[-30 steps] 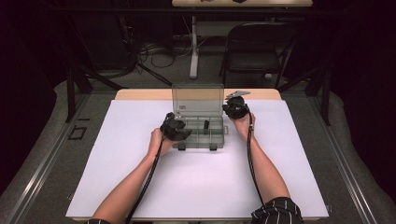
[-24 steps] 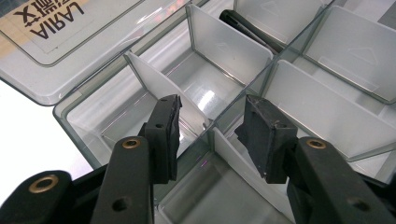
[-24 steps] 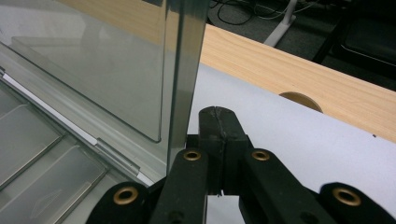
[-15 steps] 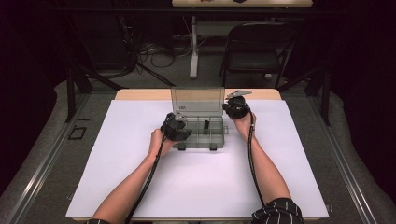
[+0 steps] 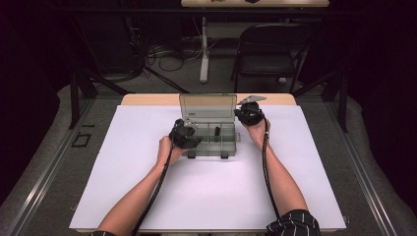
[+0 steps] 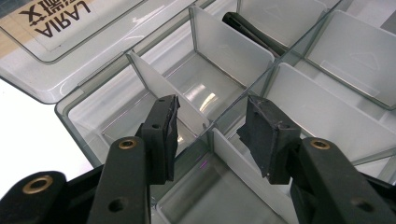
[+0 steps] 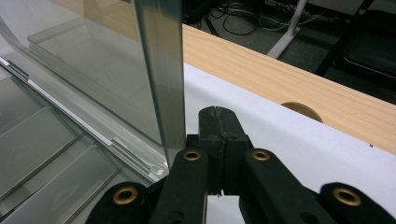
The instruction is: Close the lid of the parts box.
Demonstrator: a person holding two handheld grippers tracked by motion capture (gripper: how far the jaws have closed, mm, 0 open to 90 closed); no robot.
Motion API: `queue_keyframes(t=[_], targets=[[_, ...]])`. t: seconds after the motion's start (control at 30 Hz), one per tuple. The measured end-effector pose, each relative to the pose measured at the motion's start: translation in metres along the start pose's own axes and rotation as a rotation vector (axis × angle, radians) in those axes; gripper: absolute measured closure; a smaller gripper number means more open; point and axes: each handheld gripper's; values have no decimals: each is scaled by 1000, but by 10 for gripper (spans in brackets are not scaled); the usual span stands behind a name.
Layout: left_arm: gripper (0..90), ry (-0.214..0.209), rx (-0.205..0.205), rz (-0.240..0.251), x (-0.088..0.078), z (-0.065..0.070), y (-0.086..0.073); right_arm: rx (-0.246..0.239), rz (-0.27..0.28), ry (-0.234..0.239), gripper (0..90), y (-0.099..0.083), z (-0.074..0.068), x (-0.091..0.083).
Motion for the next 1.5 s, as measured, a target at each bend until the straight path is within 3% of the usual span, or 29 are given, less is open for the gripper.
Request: queue_keyframes(t=[0.33,0.43,0.53,0.6,0.73,0.9,0.97,1.03,1.07,1.13,1.27,1.5], targets=[[508,7,-4,9,0,1,1,-18,8,18,900,2,-1,-4],[406,21,-5,29,-3,0,2,-26,6,22,900,2,-1,-4],[247,40,-10,54,-12,-1,4,-24,5,25,900,3,-2,-5],[163,58,-11,70,-20,-1,6,-23,7,25,900,2,-2,-5],[87,106,-26,114,-39,-5,10,-20,10,30,900,1,-1,-4],[2,217,-32,157,-64,-22,21,-18,9,35,900,0,-1,-3],[28,257,-42,165,-70,-31,26,-17,9,34,900,0,-1,-3],[161,291,-47,181,-75,-39,31,-16,8,36,897,0,-1,-3],[246,289,-49,188,-76,-42,33,-17,7,36,895,0,-1,-3],[300,278,-55,194,-78,-48,36,-19,8,36,893,0,-1,-3],[537,229,-30,200,-77,-55,35,-20,10,37,894,1,-1,-3],[641,198,-29,200,-72,-58,32,-22,5,28,895,1,-1,-5]])
Point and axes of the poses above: each handheld gripper's, and its own axes: x roughly forward along the jaws, y roughly out of its top, z roughly to its right, and after that the axes turned 9 degrees about x, right-handed
